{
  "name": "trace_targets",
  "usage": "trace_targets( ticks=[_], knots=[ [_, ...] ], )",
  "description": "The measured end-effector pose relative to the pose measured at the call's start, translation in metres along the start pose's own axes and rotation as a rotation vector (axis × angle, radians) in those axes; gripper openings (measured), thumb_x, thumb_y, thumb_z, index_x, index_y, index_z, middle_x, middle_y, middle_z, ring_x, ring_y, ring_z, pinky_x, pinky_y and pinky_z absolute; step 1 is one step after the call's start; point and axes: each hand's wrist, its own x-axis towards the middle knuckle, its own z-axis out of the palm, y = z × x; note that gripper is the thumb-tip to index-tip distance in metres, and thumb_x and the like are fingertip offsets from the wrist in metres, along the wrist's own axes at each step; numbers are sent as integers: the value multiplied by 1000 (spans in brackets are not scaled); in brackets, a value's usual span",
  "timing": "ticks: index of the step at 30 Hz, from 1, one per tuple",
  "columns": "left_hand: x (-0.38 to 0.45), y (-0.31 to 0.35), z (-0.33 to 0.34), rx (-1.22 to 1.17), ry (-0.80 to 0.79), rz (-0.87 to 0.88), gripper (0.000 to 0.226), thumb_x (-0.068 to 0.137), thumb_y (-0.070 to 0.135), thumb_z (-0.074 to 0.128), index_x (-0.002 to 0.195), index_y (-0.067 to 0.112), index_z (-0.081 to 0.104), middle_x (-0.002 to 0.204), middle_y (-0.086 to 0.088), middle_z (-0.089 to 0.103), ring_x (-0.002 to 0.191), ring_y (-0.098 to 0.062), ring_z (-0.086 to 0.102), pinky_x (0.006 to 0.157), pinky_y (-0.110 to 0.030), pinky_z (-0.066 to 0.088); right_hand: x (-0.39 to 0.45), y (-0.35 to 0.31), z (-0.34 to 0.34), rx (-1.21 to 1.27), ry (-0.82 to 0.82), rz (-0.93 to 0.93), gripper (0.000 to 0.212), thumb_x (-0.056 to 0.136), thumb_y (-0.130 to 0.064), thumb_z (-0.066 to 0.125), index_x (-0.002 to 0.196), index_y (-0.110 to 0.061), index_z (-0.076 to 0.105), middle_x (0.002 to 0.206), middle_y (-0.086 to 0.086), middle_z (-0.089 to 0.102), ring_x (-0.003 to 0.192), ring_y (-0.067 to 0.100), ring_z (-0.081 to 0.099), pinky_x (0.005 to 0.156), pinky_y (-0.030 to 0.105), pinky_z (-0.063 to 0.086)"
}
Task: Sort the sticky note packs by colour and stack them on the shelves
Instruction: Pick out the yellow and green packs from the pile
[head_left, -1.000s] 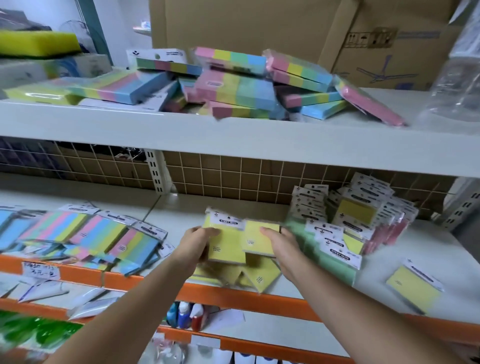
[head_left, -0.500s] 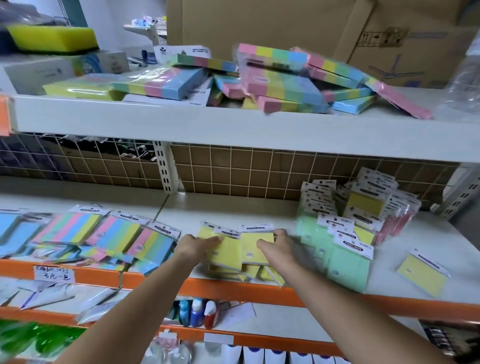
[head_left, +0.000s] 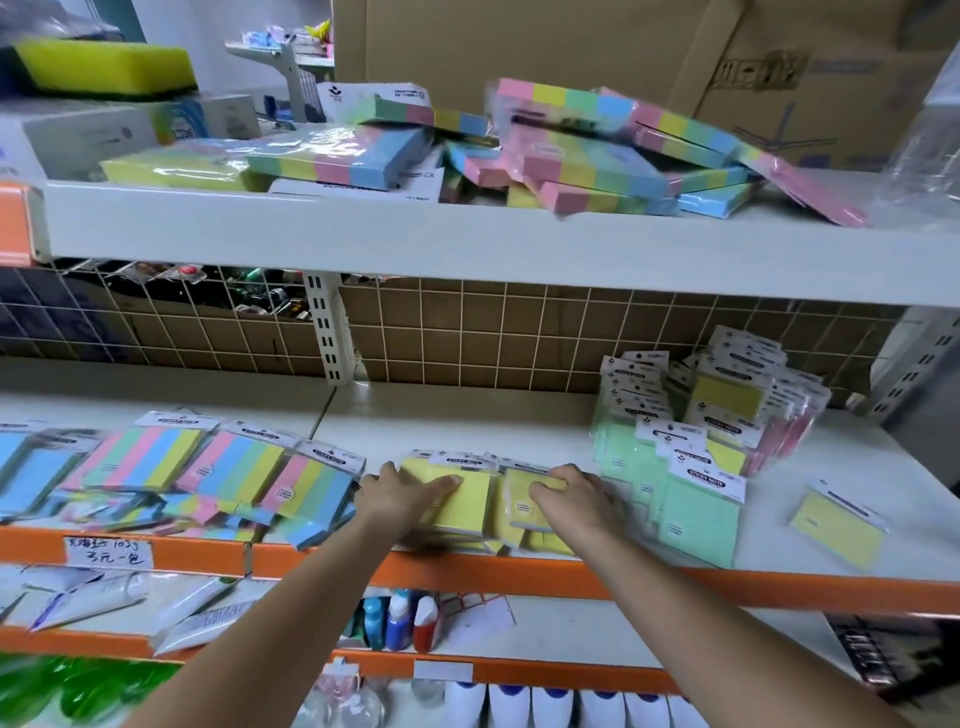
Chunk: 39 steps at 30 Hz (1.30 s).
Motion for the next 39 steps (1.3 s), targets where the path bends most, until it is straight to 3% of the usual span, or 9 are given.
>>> trace_targets(
  ticks=[4,8,11,15,18,21,25,34,39],
  knots=[
    [1,2,8,64,15,32,107,66,73,65,148,20,22,153,-14,18,141,-34,18,114,-49,24,7,5,4,44,-46,27,52,71,-52,43,123,-42,46,109,-2,59,106,26,54,93,42,48],
    [-4,0,14,156,9,68,110,71,78,53,153,21,6,160,-4,4,146,-32,7,115,-49,15,7,5,6,38,-60,26,53,70,-50,42,123,-44,44,100,-2,62,99,25,58,89,40,50],
    [-3,2,20,216,-21,59,113,72,83,44,153,18,-2,161,0,0,146,-32,5,116,-50,13,7,4,10,41,-62,8,57,73,-48,44,130,-45,39,107,-1,63,98,26,61,87,39,51],
    [-6,5,25,256,-6,54,113,72,85,39,153,18,-4,161,1,-2,146,-30,6,114,-50,13,10,7,18,68,-65,1,72,70,-51,39,141,-45,27,127,0,59,112,26,59,92,45,49],
    [-3,4,24,207,7,57,113,69,85,45,152,18,10,160,-2,7,144,-31,14,114,-51,20,7,5,11,36,-61,4,74,76,-55,41,146,-44,22,144,-1,46,125,26,50,102,47,42],
    [-1,3,21,137,10,61,108,65,85,50,147,19,24,158,-5,14,142,-32,20,112,-52,24,9,5,4,-8,-41,-26,70,87,-53,44,150,-38,19,157,-4,26,142,25,28,112,46,29],
    [-7,4,18,153,18,74,103,74,78,51,151,21,12,160,-6,5,145,-33,12,114,-49,19,17,10,4,7,-52,-53,75,86,-55,49,151,-34,19,158,-1,24,144,25,24,113,47,28],
    [-17,10,14,154,43,114,91,78,70,55,148,21,22,158,-7,11,143,-32,20,112,-45,24,22,12,4,16,-58,-72,76,83,-55,54,149,-29,26,155,0,32,140,24,32,112,44,32],
    [-28,18,12,316,103,146,97,78,77,46,151,21,16,160,-5,6,145,-29,11,116,-46,14,21,7,-2,-8,-5,-93,67,87,-45,55,146,-22,34,150,3,39,135,25,37,107,39,37]
  ],
)
